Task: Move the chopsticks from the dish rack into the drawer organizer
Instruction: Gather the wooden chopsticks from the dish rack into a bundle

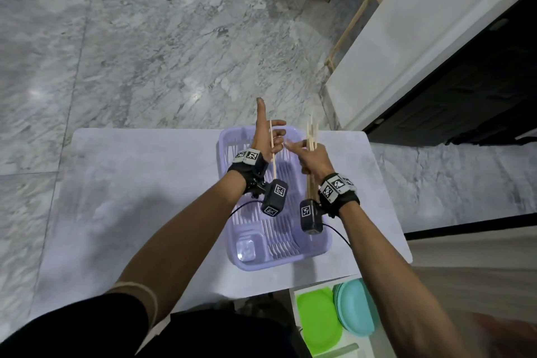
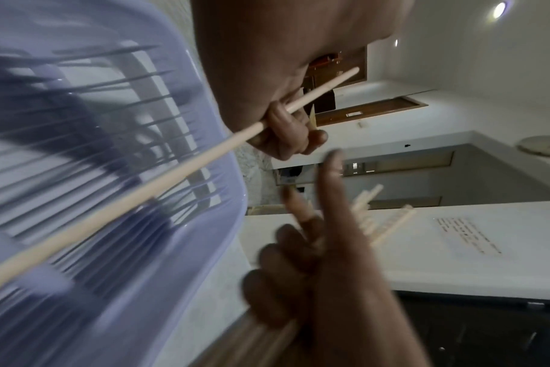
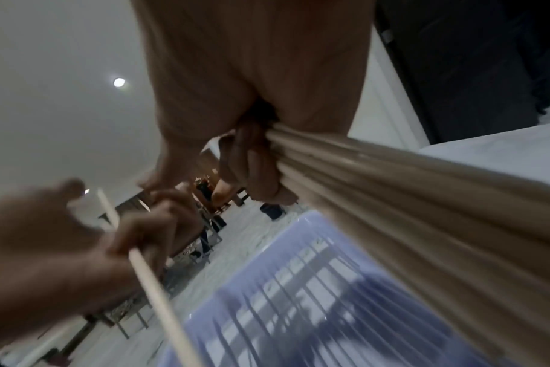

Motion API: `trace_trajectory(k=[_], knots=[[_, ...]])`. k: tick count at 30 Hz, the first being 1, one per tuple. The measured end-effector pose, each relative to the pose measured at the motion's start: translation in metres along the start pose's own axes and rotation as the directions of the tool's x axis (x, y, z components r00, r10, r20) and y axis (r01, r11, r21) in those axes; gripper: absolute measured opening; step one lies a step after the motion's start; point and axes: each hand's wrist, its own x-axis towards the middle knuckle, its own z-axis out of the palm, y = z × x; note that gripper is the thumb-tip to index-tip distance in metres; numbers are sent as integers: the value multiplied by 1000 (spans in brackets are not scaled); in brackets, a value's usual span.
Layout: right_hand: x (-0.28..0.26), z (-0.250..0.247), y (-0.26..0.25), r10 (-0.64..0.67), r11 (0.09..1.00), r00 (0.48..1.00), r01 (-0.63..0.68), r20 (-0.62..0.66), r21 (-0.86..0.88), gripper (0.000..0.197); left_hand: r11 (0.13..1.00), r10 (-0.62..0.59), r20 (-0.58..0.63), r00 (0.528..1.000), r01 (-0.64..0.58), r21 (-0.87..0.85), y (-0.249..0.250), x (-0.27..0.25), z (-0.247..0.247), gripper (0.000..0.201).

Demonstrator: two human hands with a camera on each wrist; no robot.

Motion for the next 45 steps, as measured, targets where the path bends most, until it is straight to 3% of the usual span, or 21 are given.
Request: trace_trajectory(k=[7,12,15,21,25,28,31,36,40,43,45], knots=[[-10,16,19,57,996,973,-41,225,-75,16,987,-30,33,999,35,-157,13,1,-5,87],[-15,24,15,58,985,960,-11,273,-171,35,994,3,0,1000,-3,-108,14,3,-6,89],[-13,25,9,22,985,975,16,221,-171,43,998,-2,-2,1000,2,-64,13,2,-10,94],[2,13,-4,-64,975,998,57,27,214,35,947,-19,52,998,1,320,-16,-12,-26,90],[9,1,-30,-77,825,996,86,-40,558,37,949,-219,11,976,210,235,-57,-13,-49,96],[13,-3,-44,-55,743,998,66,-37,666,37,940,-340,92,936,335,69,-66,-21,-49,88],[10,0,-42,-55,758,998,68,-40,649,34,936,-338,120,933,347,-64,-67,-22,-43,80],[0,13,-20,-90,840,996,79,-7,537,32,920,-333,139,933,354,-171,-68,-14,-35,92],[0,9,-13,-99,953,993,77,61,294,34,945,-307,363,879,327,9,-68,-10,-42,70],[0,0,-10,-103,978,988,79,118,192,29,949,-299,399,867,228,216,-66,-16,-48,46],[-3,-3,-9,-107,988,981,87,164,128,23,895,-334,391,858,157,418,-65,-19,-47,26]])
